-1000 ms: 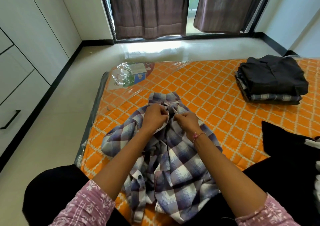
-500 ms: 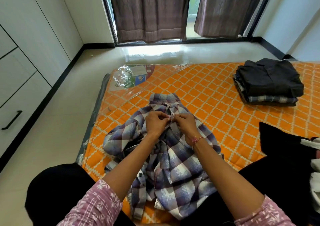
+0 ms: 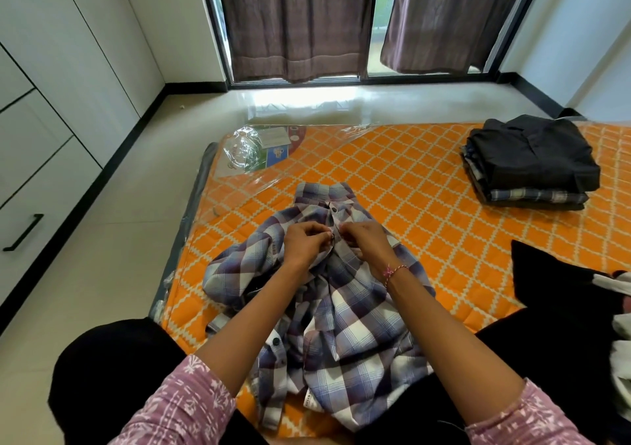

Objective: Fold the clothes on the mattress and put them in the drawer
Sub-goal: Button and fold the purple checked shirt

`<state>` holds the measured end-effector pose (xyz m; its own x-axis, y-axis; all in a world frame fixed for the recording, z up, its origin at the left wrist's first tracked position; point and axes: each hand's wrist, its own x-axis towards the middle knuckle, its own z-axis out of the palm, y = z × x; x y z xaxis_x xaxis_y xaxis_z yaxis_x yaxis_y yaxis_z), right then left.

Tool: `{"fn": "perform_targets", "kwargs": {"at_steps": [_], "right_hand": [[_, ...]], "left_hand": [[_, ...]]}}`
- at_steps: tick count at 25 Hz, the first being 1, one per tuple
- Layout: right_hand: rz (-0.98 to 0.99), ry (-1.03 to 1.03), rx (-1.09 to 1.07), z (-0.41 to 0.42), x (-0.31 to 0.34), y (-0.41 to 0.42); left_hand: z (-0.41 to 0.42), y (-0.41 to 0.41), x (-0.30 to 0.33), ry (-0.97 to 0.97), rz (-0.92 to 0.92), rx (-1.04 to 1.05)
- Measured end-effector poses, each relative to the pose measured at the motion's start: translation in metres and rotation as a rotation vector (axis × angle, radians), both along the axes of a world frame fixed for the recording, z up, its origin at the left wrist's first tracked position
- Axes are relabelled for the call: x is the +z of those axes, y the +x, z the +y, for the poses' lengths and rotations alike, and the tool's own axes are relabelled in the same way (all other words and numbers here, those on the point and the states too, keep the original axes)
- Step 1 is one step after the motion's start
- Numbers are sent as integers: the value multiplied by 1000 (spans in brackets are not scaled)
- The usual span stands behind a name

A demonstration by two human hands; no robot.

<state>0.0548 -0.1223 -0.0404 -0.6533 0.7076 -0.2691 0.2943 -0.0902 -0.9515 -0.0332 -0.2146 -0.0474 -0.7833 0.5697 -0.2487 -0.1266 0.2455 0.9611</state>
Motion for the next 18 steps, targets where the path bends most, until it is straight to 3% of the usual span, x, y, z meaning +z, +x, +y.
{"fn": "perform_targets", "kwargs": {"at_steps": [6, 12, 15, 18], "right_hand": [[-108, 257, 68, -2, 4, -2], [-118, 214, 55, -7, 4, -4], [-135, 113, 72, 3, 5, -2], [-155, 218, 89, 6, 3, -5]], "left_hand": [[-1, -2, 1, -5, 2, -45], [1, 5, -3, -90, 302, 28], [2, 7, -5, -102, 331, 40], [7, 6, -6, -109, 239, 67]]}}
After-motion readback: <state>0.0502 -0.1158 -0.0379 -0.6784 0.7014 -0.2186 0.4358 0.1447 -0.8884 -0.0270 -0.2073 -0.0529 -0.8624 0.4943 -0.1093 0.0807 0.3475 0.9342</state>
